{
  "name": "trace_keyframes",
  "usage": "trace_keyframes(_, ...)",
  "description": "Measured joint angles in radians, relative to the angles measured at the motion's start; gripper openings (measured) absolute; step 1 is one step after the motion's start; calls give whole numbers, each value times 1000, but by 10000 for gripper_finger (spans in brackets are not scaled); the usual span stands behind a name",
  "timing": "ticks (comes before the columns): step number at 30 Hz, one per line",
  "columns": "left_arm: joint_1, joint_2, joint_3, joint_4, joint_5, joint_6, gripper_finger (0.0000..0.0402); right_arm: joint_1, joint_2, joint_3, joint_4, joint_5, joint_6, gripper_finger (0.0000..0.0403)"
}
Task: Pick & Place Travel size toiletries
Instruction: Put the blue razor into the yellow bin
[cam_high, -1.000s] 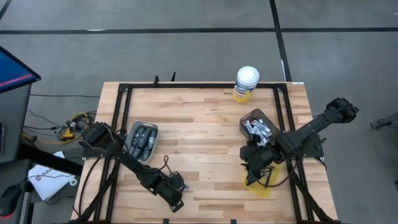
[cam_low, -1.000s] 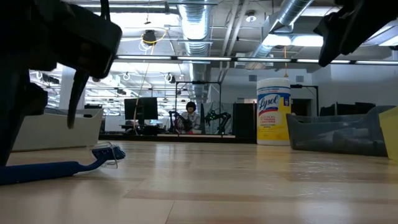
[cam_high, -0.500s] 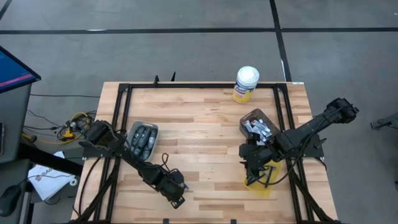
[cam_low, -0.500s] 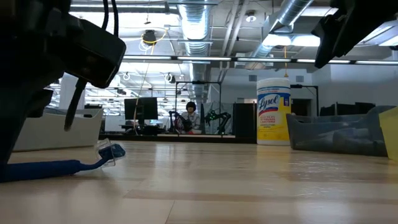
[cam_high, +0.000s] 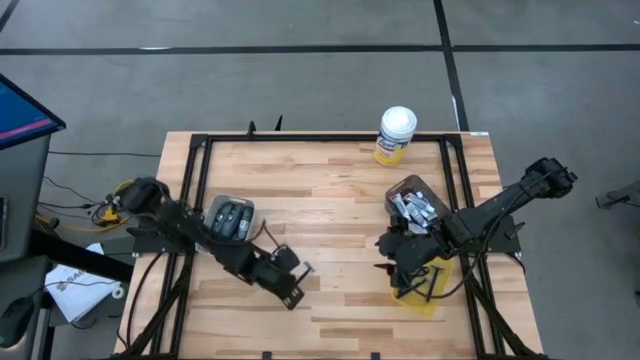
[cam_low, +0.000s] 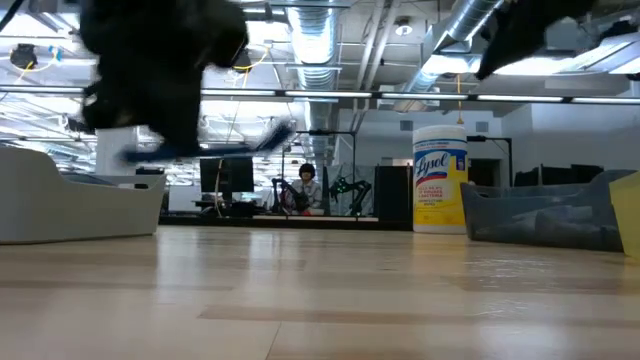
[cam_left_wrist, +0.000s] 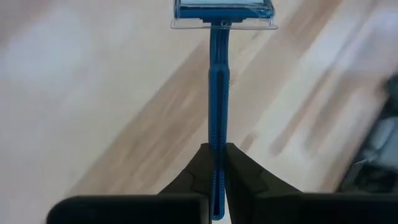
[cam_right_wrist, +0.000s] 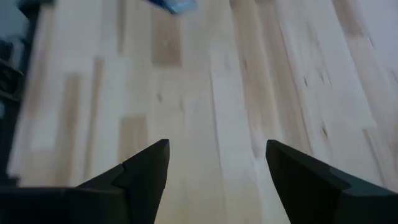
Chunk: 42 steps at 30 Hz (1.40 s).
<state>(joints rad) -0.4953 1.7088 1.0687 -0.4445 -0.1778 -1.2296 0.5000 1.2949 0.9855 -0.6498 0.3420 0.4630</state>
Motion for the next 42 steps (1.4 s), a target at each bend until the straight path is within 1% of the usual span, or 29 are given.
trace_keyframes(4, 23, -68, 1, 57, -78, 63, 7, -32, 0, 0, 134, 3, -46, 260)
trace_keyframes(8, 51, -141, 3, 104, -172, 154, 7, -97, 0, 0, 311, 3, -138, 260)
trace_keyframes(11, 79, -189, 3, 120, -232, 238, 7, -148, 0, 1, 425, -1, -171, 260)
trace_keyframes(16, 127, -280, 3, 205, -351, 423, 7, -204, 0, 1, 546, -2, -184, 260)
trace_keyframes(19, 157, -318, 3, 291, -395, 540, 7, -224, 0, 1, 616, -5, -199, 260)
trace_keyframes(23, 187, -330, 4, 401, -400, 664, 7, -250, 0, 1, 726, -6, -238, 260)
trace_keyframes(27, 209, -320, 5, 470, -399, 728, 7, -281, 0, 1, 808, -45, -254, 260)
trace_keyframes(29, 216, -317, 4, 489, -398, 758, 7, -293, 1, 1, 829, -61, -254, 260)
trace_keyframes(31, 224, -306, 6, 548, -397, 790, 7, -303, 1, 1, 830, -74, -254, 260)
trace_keyframes(33, 228, -301, 5, 562, -391, 821, 7, -311, 2, 1, 830, -84, -254, 260)
trace_keyframes(35, 233, -286, 5, 602, -389, 836, 7, -320, 2, 1, 832, -84, -254, 260)
trace_keyframes(37, 239, -276, 5, 602, -378, 837, 8, -330, 2, 1, 843, -96, -258, 260)
trace_keyframes(39, 242, -262, 5, 613, -364, 836, 8, -342, 2, 1, 855, -137, -262, 256)
trace_keyframes(42, 246, -251, 5, 620, -364, 835, 8, -361, 2, 1, 860, -191, -257, 231)
